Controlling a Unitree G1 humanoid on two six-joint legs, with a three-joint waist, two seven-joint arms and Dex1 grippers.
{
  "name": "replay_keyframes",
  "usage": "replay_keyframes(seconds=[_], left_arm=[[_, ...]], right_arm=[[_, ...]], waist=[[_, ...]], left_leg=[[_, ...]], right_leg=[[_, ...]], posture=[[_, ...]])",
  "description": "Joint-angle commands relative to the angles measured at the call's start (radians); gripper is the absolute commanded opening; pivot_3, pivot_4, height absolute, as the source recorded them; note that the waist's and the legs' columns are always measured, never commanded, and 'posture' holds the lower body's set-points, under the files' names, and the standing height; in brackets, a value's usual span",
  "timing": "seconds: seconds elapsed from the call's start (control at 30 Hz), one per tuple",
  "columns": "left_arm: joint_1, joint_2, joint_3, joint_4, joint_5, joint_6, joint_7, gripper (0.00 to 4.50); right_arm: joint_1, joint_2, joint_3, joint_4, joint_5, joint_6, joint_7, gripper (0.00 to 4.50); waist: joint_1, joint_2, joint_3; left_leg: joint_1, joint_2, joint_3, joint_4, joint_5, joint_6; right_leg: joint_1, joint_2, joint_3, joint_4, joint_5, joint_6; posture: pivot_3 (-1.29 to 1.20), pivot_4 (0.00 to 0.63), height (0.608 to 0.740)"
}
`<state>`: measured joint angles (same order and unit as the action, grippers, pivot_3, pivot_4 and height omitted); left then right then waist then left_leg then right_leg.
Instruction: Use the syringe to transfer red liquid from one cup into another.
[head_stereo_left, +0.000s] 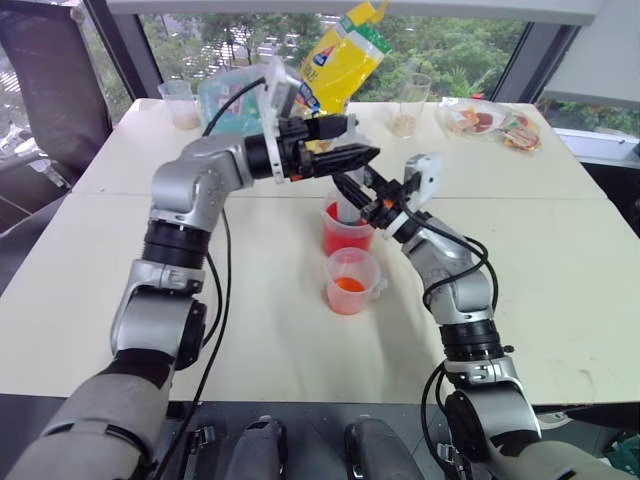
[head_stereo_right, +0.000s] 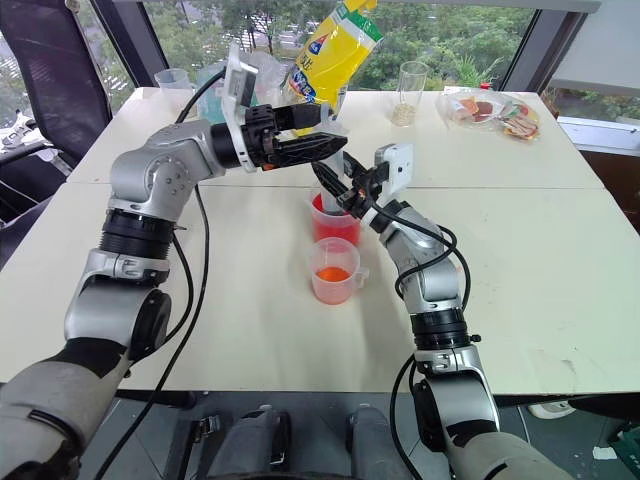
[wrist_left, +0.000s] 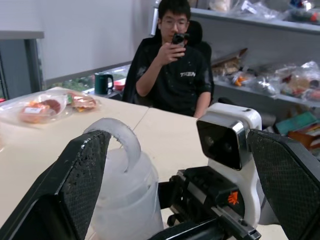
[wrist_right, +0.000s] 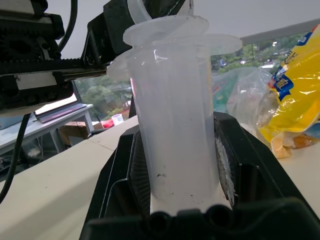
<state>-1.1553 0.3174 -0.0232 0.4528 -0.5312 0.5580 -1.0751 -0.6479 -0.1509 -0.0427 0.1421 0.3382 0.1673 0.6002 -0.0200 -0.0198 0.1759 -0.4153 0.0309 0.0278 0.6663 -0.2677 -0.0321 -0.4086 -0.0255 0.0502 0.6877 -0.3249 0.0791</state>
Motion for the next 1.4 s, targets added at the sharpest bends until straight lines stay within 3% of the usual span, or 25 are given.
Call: replay_keyframes(seconds=[0.03,0.23,0.27,1.4], left_arm=[[-0.046,-0.022,0.013,0.009,0.007,-0.029,-0.013,3.2],[-0.067,-0.043,0.032,0.042,0.019,-0.046,-0.007,0.22],[-0.071,-0.043,0.035,0.044,0.025,-0.05,-0.002,0.04],[-0.217,0.002,0.127,0.135,0.046,-0.165,0.056,0.04]], right_arm=[[-0.004,-0.001,0.012,-0.043,0.004,-0.017,0.007,1.39],[0.006,-0.006,0.022,-0.041,-0.002,-0.019,0.016,1.39],[0.01,-0.007,0.024,-0.04,-0.002,-0.018,0.02,1.39],[0.052,-0.015,0.069,0.048,-0.015,-0.023,0.087,1.39]], waist=[[-0.002,0.0,0.0],[-0.002,0.0,0.0],[0.0,0.0,0.0],[0.0,0.0,0.0]], left_leg=[[0.0,0.0,0.0,0.0,0.0,0.0],[0.0,0.0,0.0,0.0,0.0,0.0],[0.0,0.0,0.0,0.0,0.0,0.0],[0.0,0.0,0.0,0.0,0.0,0.0]], right_leg=[[0.0,0.0,0.0,0.0,0.0,0.0],[0.0,0.0,0.0,0.0,0.0,0.0],[0.0,0.0,0.0,0.0,0.0,0.0],[0.0,0.0,0.0,0.001,0.0,0.0]], posture=[[0.0,0.15,0.74],[0.0,0.15,0.74],[0.0,0.15,0.74],[0.0,0.15,0.74]])
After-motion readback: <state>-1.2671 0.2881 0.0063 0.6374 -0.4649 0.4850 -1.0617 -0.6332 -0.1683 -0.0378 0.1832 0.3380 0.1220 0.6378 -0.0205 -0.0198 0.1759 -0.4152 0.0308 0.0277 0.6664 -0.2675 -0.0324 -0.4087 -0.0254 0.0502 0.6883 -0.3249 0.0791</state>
